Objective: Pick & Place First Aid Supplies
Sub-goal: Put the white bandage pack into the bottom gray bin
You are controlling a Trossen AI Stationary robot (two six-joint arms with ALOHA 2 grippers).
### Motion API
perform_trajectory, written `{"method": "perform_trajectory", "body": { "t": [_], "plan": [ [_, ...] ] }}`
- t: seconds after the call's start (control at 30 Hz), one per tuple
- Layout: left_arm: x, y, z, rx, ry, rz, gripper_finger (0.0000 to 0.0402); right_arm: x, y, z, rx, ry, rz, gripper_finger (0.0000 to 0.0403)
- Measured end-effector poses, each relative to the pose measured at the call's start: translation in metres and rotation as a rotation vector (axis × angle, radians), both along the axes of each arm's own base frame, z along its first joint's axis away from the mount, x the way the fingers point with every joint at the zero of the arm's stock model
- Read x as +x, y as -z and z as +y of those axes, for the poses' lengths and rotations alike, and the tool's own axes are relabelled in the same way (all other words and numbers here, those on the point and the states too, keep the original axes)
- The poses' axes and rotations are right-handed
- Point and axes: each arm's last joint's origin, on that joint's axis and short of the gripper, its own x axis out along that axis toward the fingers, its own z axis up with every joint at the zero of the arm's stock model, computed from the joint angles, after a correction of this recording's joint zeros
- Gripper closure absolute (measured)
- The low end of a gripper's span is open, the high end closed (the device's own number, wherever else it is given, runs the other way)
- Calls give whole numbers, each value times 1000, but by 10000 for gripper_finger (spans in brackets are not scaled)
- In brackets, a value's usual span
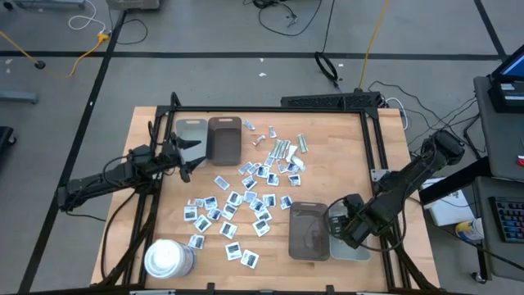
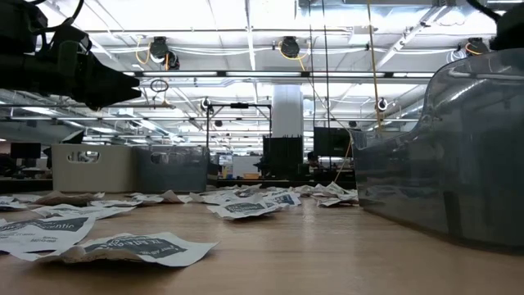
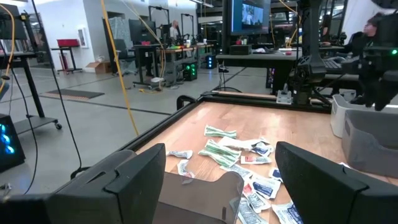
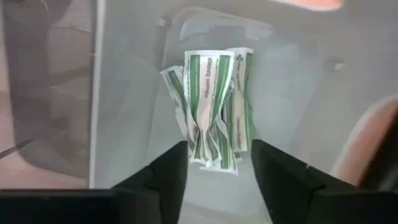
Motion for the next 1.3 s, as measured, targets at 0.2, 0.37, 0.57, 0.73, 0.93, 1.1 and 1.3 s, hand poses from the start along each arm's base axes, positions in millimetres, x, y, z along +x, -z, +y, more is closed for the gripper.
{"method": "perform_trajectory", "body": {
  "t": [0.2,0.37,0.57,0.73,0.93,1.1,1.3],
  "plan": [
    [0,0,0,0,0,0,96,2,-27,-1,-29,-77,17,197],
    [0,0,0,0,0,0,96,8,-46,-2,-20,-149,-6,195],
    [0,0,0,0,0,0,96,19,-50,-14,-22,-188,-20,195],
    [0,0,0,0,0,0,96,36,-50,-41,-39,-200,-24,195],
    [0,0,0,0,0,0,96,54,-50,-84,-66,-240,-28,195],
    [0,0,0,0,0,0,96,63,-50,-126,-82,-207,-32,195],
    [0,0,0,0,0,0,96,64,-50,-177,-106,-161,-45,195]
  ]
}}
